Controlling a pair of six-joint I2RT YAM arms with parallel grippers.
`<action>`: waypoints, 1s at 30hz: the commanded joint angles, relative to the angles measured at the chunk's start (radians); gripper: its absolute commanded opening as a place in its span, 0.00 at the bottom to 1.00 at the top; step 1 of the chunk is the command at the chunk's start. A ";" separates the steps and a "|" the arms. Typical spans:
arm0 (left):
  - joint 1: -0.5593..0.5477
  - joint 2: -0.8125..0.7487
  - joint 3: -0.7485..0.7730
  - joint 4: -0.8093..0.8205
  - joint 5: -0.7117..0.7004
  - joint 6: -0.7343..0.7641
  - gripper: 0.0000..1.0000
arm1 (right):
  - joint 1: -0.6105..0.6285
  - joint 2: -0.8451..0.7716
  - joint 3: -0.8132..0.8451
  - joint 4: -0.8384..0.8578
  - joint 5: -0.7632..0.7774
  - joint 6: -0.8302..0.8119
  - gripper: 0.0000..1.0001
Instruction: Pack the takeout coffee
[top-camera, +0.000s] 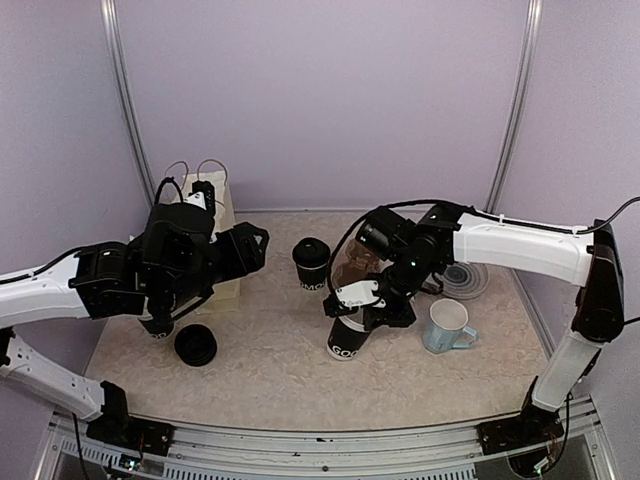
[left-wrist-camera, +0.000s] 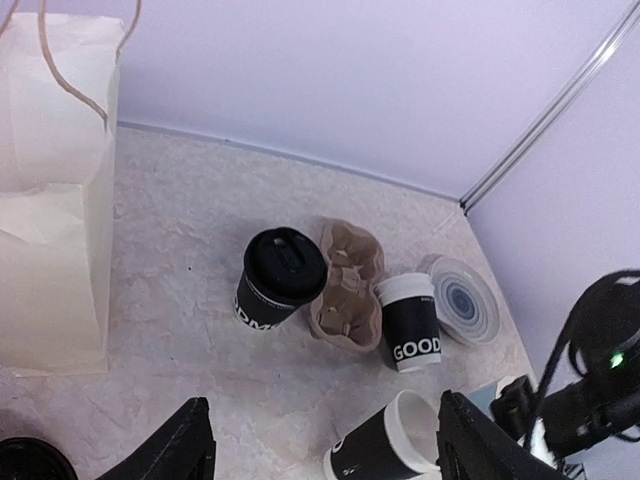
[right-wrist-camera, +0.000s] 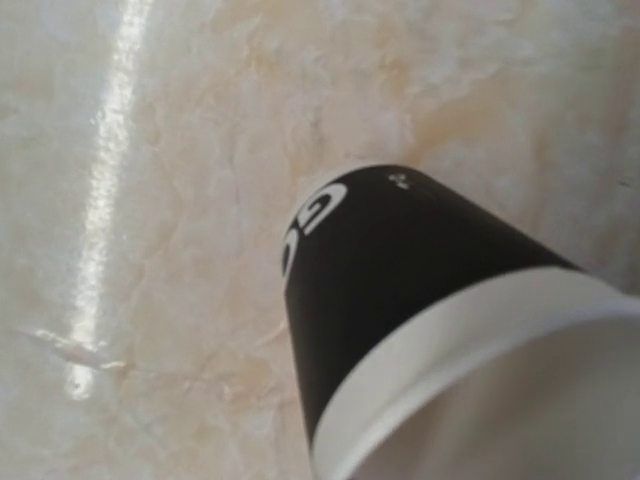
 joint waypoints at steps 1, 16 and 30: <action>0.005 -0.045 -0.020 -0.004 -0.080 -0.001 0.74 | 0.062 0.066 0.014 0.043 0.107 0.028 0.00; 0.007 -0.055 -0.045 -0.006 -0.079 0.005 0.75 | 0.018 0.046 0.231 -0.062 -0.041 -0.002 0.45; -0.008 -0.058 -0.070 0.061 -0.013 0.062 0.75 | -0.484 0.411 0.673 -0.269 -0.276 -0.083 0.61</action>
